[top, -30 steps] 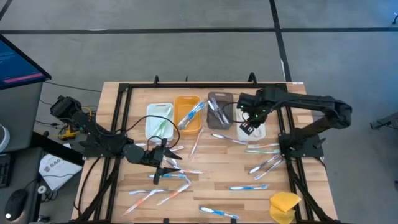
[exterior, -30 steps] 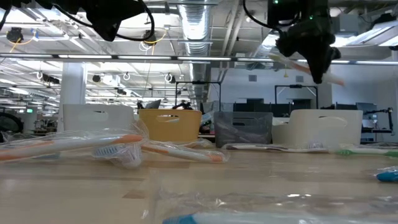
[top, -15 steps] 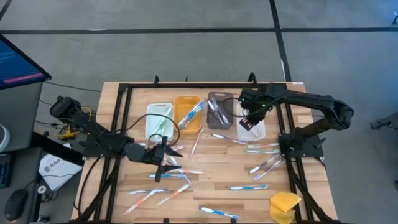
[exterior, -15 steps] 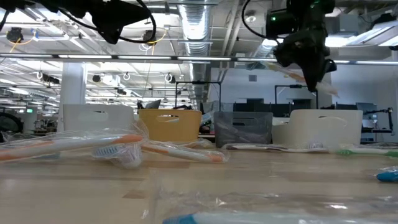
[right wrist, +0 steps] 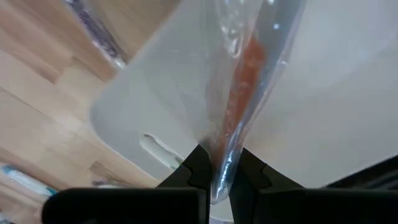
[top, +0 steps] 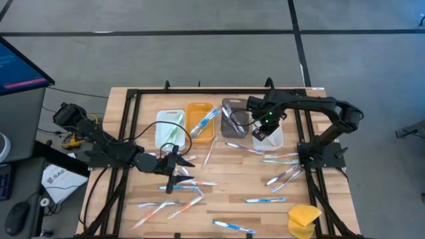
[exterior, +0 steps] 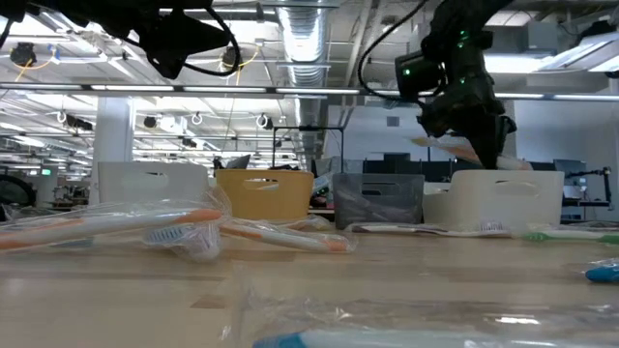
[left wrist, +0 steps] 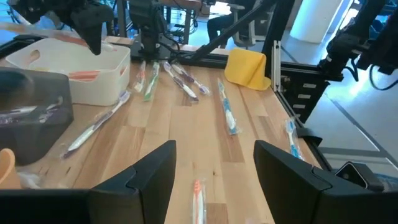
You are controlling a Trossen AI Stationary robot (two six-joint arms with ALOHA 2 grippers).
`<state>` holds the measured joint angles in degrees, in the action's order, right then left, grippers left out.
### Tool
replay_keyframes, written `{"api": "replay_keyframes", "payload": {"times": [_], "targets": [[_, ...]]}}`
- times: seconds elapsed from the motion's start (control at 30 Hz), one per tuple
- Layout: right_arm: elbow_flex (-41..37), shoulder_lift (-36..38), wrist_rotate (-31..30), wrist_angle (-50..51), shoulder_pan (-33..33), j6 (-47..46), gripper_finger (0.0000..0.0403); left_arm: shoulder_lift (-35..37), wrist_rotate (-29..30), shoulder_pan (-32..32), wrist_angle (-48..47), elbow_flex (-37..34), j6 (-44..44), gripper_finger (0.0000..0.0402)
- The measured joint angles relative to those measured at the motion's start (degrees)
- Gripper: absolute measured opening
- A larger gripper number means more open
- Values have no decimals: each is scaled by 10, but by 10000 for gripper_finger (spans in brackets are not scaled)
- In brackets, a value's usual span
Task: Pick & Place Toothbrushes
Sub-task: Put the orange toothbrush into the right white bin
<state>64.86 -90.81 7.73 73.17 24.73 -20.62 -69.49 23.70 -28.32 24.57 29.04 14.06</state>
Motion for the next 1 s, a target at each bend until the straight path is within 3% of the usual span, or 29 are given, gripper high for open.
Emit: {"api": "replay_keyframes", "payload": {"times": [0.73,1.0], "targets": [[0,-120,15,30,29,-19,21,0,0,0,-1,0,4,209],[0,-120,11,41,47,-49,21,0,0,0,-1,0,4,209]]}}
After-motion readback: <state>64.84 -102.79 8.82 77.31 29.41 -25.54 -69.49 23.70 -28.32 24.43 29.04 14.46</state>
